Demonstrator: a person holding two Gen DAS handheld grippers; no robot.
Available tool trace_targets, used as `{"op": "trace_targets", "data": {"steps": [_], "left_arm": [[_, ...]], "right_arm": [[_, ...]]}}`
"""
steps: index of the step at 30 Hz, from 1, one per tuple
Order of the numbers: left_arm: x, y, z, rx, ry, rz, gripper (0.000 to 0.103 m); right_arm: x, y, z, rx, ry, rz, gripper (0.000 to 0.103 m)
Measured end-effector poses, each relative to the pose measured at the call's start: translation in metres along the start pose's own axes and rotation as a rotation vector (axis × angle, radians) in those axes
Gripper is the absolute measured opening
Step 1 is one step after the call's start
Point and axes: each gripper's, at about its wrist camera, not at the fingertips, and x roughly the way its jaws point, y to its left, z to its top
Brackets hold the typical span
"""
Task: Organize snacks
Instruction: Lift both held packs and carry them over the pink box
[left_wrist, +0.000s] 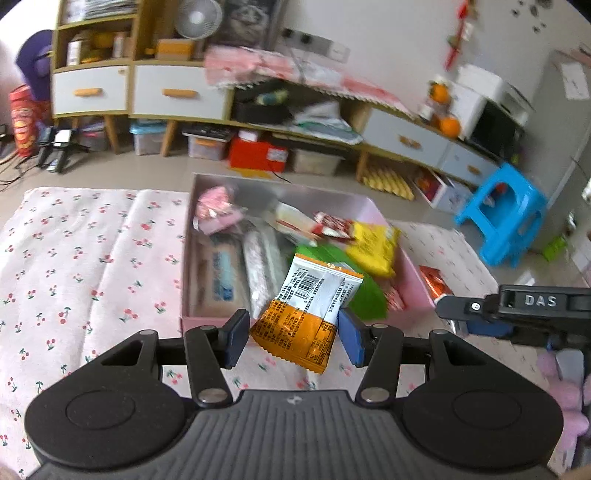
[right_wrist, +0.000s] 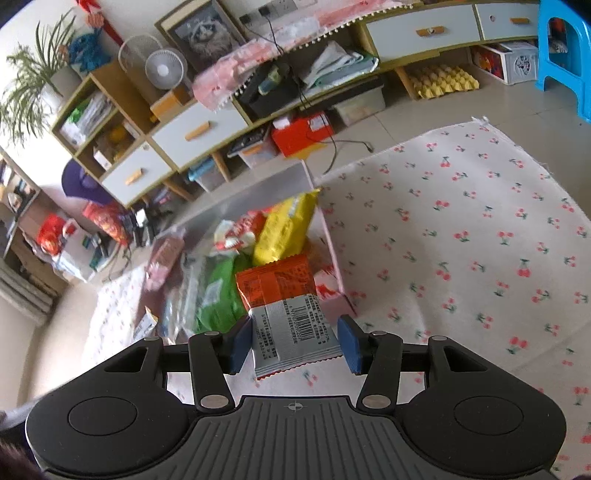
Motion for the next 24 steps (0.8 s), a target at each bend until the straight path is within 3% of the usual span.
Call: {"op": "trace_targets", "data": {"steps": [8,14,24], "left_arm": [[0.012,0.008,0.003,-0.101,-0.073,0.029,0.049],[0.015,0.005,0.001,-0.117,-0.119,0.048,0.049],[0.025,0.005,-0.003,-0.148,-0.126,0.081,0.049]], "right_arm": [[0.019,0.008,0.006,0.069,-0.064,0.015,0.049],[0.029,0.01,0.007,0.07,-0.114,0.004,0.049],[0.04,0.003,0.006,0.087,-0.143,-0.025,0.05]]}}
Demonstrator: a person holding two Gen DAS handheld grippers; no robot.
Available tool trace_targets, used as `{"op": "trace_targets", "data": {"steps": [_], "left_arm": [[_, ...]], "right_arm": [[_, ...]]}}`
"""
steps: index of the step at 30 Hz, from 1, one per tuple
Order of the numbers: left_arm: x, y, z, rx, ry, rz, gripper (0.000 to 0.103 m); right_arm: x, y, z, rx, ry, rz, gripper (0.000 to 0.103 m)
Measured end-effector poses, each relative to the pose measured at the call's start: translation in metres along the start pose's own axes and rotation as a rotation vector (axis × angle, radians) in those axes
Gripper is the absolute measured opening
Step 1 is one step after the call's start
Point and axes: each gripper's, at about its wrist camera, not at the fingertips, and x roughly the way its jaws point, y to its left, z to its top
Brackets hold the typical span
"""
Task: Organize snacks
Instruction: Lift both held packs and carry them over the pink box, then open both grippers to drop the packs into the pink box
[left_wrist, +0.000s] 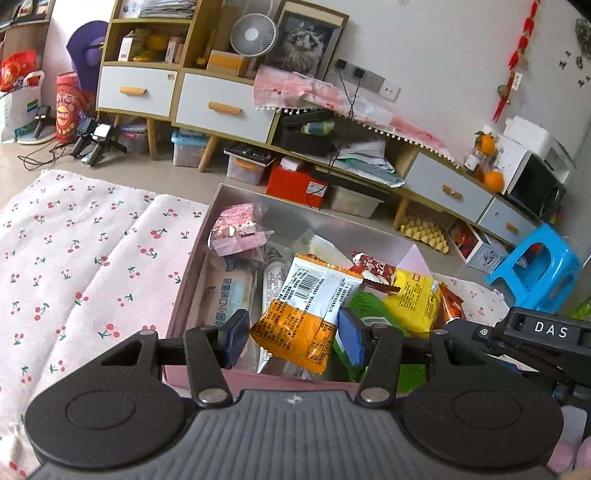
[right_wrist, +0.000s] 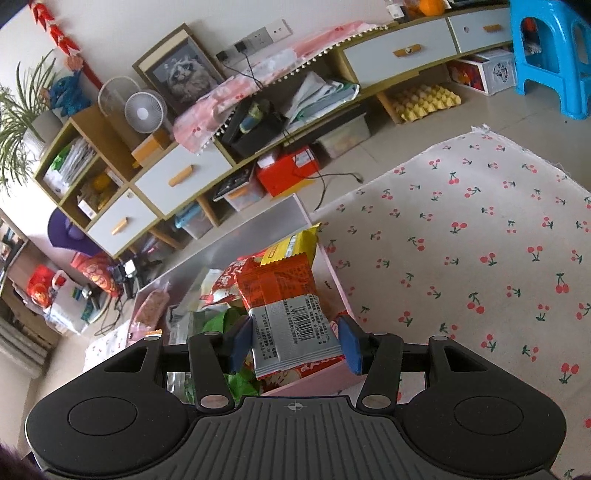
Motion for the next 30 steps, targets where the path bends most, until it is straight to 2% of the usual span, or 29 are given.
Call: {"op": "trace_targets", "data": {"steps": [5,6,8,14,24,30], "left_arm": [[0.001,-0.003,-0.002,0.021,0.008,0.016,0.054],[0.001,-0.003,-0.002,0.026,0.01,0.019,0.058],[0.001,-0.004,-0.002,0.034,0.02,0.014,0.061],[-0.001,-0.007,0.0,0.073,0.042,0.01,0.069],[-0.015,0.0,0.006,0.152,0.111,0.018,0.079],[-0.032,0.016,0.005,0.183,0.137,0.031,0.089]], "right_arm": [[0.0,-0.002,0.0,0.012,-0.001,0.014,0.054],[0.0,-0.003,0.001,0.017,0.008,0.014,0.059],[-0.001,-0.004,0.001,0.032,0.011,0.03,0.062],[-0.004,-0.003,0.002,0.023,0.018,0.031,0.066],[-0.021,-0.002,0.008,-0.048,0.041,0.01,0.078],[-0.033,0.0,0.005,-0.118,0.107,-0.046,0.081]]}}
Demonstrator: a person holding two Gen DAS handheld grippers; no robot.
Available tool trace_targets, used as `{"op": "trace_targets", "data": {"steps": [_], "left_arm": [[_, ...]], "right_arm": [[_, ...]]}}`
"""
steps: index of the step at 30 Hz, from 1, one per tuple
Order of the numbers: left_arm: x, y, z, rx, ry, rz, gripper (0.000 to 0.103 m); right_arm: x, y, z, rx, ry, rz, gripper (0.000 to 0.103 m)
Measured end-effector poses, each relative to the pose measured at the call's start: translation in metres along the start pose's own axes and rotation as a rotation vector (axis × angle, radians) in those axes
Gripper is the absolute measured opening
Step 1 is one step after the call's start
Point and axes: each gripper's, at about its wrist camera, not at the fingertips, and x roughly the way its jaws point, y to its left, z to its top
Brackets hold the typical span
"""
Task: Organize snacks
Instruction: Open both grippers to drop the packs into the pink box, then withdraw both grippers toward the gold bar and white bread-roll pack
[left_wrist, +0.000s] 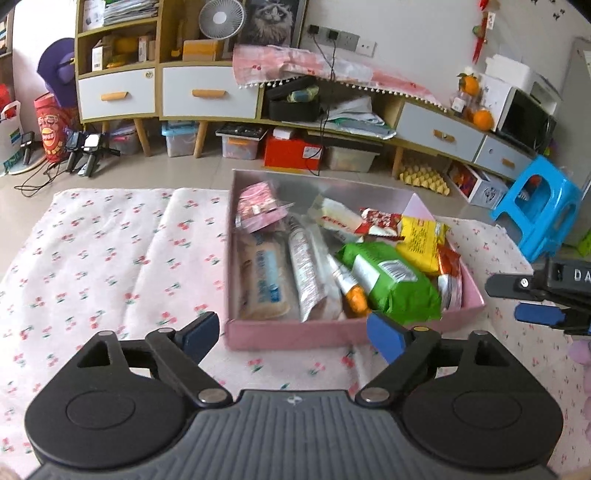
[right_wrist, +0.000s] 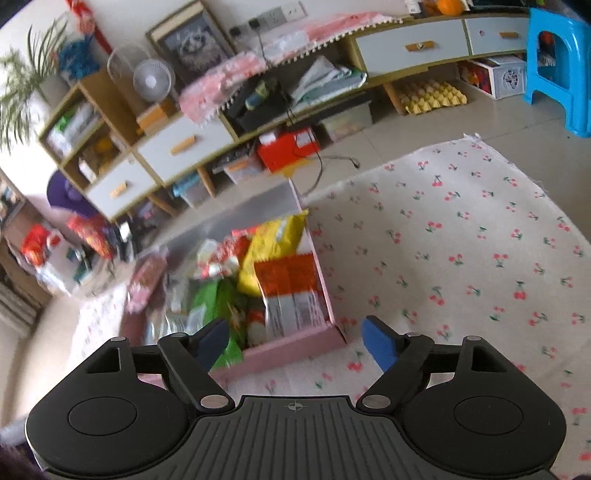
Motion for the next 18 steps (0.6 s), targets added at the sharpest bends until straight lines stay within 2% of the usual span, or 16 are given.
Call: {"op": "trace_targets", "data": {"steps": [5,9,13,18], "left_arm": [[-0.01,0.017,-0.006,-0.01,0.066,0.001,0.095],[-0.015,0.027,-0.015,0.03,0.115,0.043,0.095],[-0.022,0.034,-0.023,0.064,0.14,0.059,0.096],[-0.031,0.04,-0.034,0.1,0.187,0.032,0.096]], "right_arm": [[-0.013,0.012,-0.015,-0.133,0.053,-0.04,0.087],[-0.022,0.022,-0.034,-0.226,0.104,-0.049,0.087],[-0.024,0.03,-0.052,-0.259,0.179,-0.047,0.087],[-0.027,0.044,-0.073,-0.302,0.23,-0.045,0.087]]}}
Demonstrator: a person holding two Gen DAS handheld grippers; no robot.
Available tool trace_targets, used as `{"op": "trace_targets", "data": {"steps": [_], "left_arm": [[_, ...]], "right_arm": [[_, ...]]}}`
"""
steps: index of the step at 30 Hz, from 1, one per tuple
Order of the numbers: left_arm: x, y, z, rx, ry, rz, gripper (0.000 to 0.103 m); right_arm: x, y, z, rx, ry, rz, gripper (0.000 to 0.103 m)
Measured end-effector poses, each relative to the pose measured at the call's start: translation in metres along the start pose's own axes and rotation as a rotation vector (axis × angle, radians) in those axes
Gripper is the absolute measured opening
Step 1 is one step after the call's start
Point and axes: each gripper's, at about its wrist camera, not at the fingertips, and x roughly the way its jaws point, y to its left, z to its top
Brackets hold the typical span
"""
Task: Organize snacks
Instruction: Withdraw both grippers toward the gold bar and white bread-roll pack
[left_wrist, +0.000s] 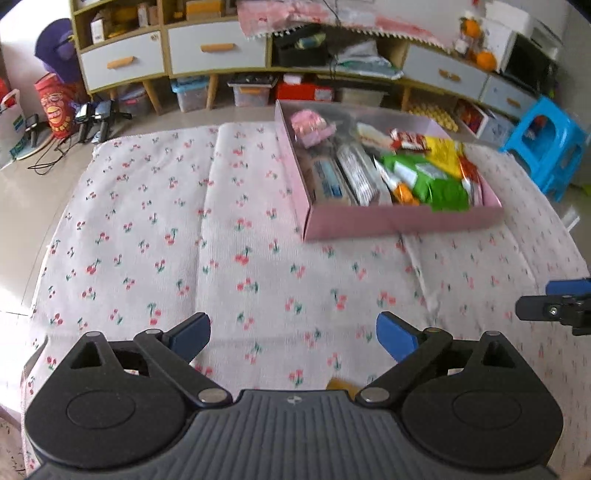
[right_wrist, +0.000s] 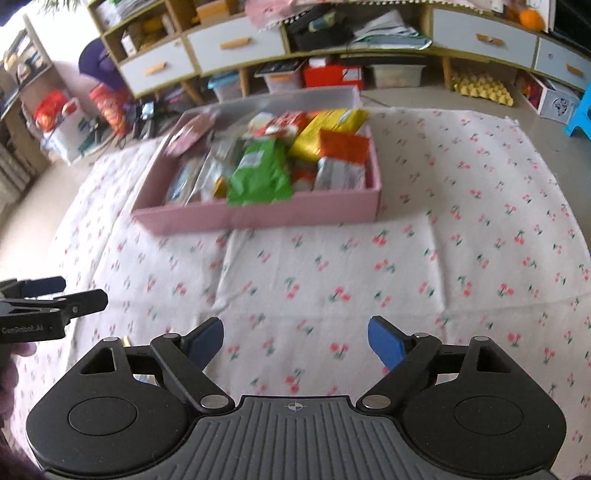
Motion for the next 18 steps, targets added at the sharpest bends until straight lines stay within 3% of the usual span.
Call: {"op": "trace_targets", "data": {"steps": [11,18], "left_arm": [[-0.011,0.012,-0.039,0.127,0.116,-0.093,0.09],[-0.006,0.008,-0.061,0.204,0.174,-0.118,0.063]], "right_arm": [[0.004,0.023,-0.025,0.0,0.091,0.053,0.087],[0.008,0.039,-0.033,-0.029,0.112,0.046,0.087]]}}
